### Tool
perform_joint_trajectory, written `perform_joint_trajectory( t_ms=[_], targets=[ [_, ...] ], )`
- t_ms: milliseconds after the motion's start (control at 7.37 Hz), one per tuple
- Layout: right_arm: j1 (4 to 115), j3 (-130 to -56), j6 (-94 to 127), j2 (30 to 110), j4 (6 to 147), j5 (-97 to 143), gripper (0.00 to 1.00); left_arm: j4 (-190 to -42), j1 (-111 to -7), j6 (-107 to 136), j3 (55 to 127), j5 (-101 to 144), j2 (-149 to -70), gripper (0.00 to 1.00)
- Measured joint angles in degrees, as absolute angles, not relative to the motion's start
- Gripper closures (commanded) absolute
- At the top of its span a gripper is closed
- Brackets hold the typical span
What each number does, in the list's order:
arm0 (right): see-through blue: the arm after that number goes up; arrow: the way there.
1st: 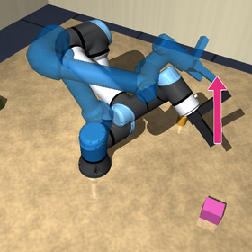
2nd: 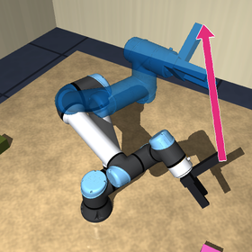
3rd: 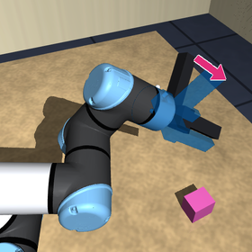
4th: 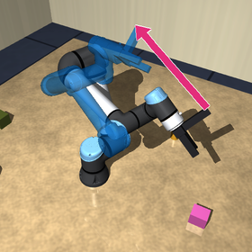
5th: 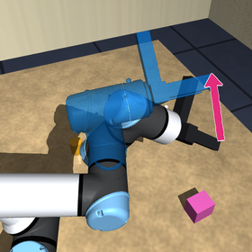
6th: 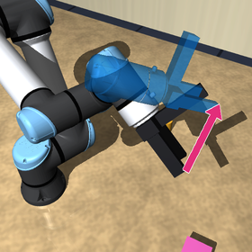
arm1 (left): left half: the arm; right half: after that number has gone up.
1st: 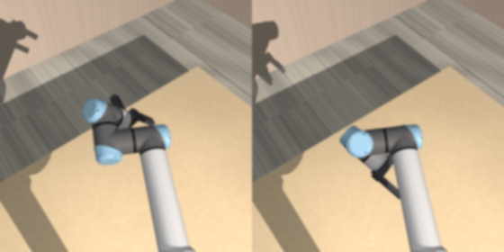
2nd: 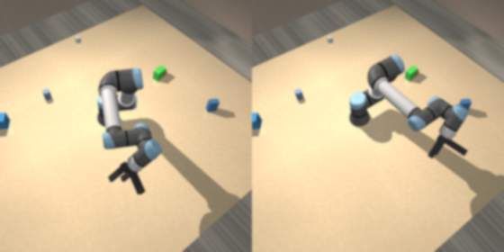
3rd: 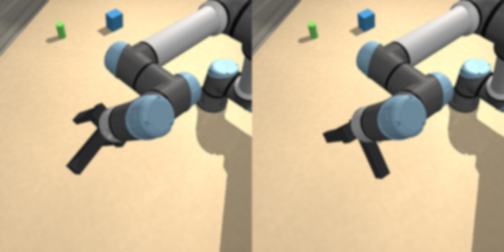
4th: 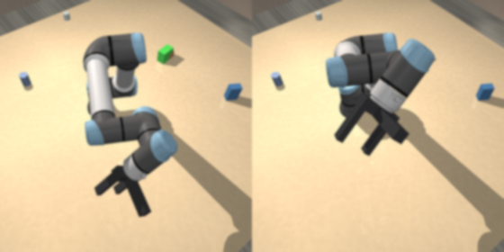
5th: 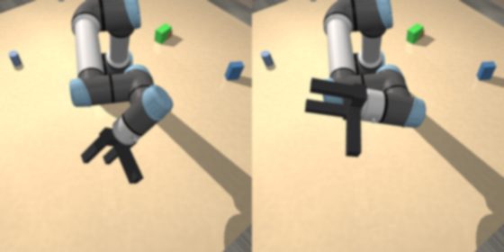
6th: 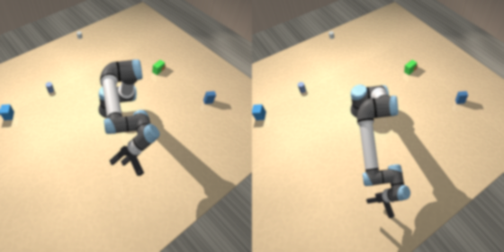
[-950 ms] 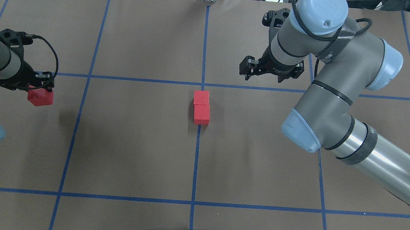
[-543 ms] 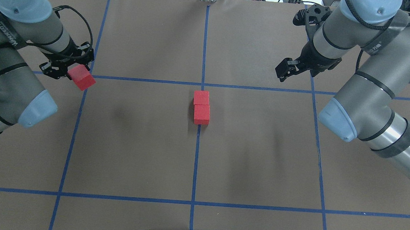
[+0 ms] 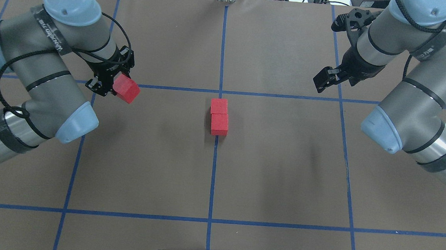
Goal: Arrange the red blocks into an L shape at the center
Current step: 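Carry the red cube with the left gripper and place it beside the farther center cube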
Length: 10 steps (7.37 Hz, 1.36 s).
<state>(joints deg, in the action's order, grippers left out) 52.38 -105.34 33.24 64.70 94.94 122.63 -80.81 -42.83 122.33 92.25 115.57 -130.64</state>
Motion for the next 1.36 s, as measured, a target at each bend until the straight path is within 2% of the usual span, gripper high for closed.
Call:
perform_joint_trajectory(
  t_ms=[271, 543, 814, 1357],
  targets=[
    [52.4, -105.4, 33.2, 64.9, 94.9, 123.1, 0.01, -80.7, -41.7, 129.4, 81.2, 115.6, -139.5, 1.00],
    [52.4, -105.5, 33.7, 64.9, 94.9, 123.0, 0.01, -84.8, -41.2, 133.6, 72.0, 115.5, -144.4, 1.00],
    [52.3, -105.5, 33.9, 64.7, 94.9, 123.0, 0.01, -87.2, -39.7, 136.3, 68.8, 115.4, -145.4, 1.00],
    [52.2, -105.5, 33.9, 64.7, 94.9, 123.0, 0.01, -86.7, -38.1, 147.8, 67.9, 115.6, -145.5, 1.00]
  ],
)
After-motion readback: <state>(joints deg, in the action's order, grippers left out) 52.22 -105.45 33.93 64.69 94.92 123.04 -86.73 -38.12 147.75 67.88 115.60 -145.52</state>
